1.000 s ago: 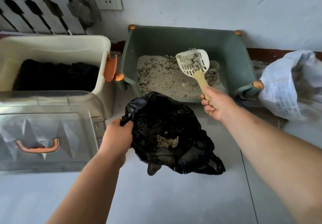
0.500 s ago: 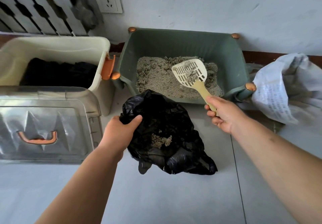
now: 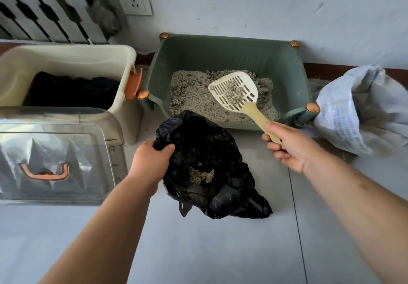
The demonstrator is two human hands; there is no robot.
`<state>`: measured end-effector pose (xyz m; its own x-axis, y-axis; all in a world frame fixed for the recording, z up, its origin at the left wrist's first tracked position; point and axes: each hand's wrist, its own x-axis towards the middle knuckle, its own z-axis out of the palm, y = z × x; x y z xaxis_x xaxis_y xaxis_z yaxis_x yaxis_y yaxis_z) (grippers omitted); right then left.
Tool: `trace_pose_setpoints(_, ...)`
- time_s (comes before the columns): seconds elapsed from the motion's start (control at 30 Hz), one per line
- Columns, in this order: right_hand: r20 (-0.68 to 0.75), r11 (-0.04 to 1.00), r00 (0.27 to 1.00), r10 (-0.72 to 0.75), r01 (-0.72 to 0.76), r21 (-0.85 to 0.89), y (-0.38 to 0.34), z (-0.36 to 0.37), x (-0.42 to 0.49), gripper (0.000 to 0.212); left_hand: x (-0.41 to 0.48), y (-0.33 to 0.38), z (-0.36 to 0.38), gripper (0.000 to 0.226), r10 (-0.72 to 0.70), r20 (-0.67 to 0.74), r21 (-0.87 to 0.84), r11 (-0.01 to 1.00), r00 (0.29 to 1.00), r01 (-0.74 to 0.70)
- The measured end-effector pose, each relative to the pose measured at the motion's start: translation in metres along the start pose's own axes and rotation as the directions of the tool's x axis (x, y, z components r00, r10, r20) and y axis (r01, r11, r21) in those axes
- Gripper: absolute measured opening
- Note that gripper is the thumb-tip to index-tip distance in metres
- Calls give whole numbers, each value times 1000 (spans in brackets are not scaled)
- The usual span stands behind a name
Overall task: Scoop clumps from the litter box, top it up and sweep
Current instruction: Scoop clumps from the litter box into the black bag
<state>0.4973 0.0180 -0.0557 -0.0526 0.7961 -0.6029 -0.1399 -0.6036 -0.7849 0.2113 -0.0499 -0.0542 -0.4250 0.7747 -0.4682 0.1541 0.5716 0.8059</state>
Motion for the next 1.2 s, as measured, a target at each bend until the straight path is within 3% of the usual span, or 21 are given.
trace_pose_setpoints(0.13, 142, 996, 989, 51, -40, -74, -7, -11, -19, 20, 0, -1, 1, 30, -30, 34, -27, 999, 999, 31)
trace_pose_setpoints(0.27, 312, 980, 941, 134, -79, -182, -5, -28, -32, 23, 6, -6, -3, 22, -94, -5, -62, 994, 996, 94)
trace_pose_setpoints(0.33, 382, 970, 907, 178, -96, -222, -2, -37, -35, 47, 8, -7, -5, 18, -115, -15, -68, 991, 993, 114)
trace_pose_setpoints(0.4, 370, 951, 906, 207, -98, -292, 2, -42, -38, 61, 9, -9, -7, 17, -121, -28, -68, 991, 992, 119)
trace_pose_setpoints(0.5, 308, 890, 932, 193, -34, -455, 4, -39, -42, 42, 11, -11, -8, 18, -122, -37, -64, 991, 992, 120)
trace_pose_setpoints(0.6, 280, 718, 955, 101, 125, -685, 6, -30, -41, 40, 10, -14, -10, 17, -130, -37, -49, 991, 991, 128)
trace_pose_setpoints(0.67, 273, 648, 962, 13, 200, -735, 4, -24, -41, 43, 9, -15, -11, 18, -126, -39, -41, 991, 991, 125)
trace_pose_setpoints(0.8, 268, 628, 957, -106, 274, -728, -6, -19, -42, 45, 9, -12, -11, 17, -110, -34, -31, 994, 993, 109)
trace_pose_setpoints(0.87, 267, 687, 959, -91, 254, -680, -12, -20, -44, 44, 8, -10, -11, 20, -106, -34, -31, 994, 994, 105)
trace_pose_setpoints(1.03, 222, 927, 975, -12, 94, -364, -20, -27, -49, 32, 6, -7, -7, 20, -74, -15, -9, 997, 997, 74)
trace_pose_setpoints(1.13, 194, 984, 981, 32, 3, -181, -20, -19, -47, 20, 4, -5, -2, 21, -62, 8, 1, 998, 998, 62)
trace_pose_setpoints(1.2, 214, 994, 973, 92, -100, 31, -23, -4, -44, 15, 3, -4, 1, 21, -58, 18, -3, 998, 998, 59)
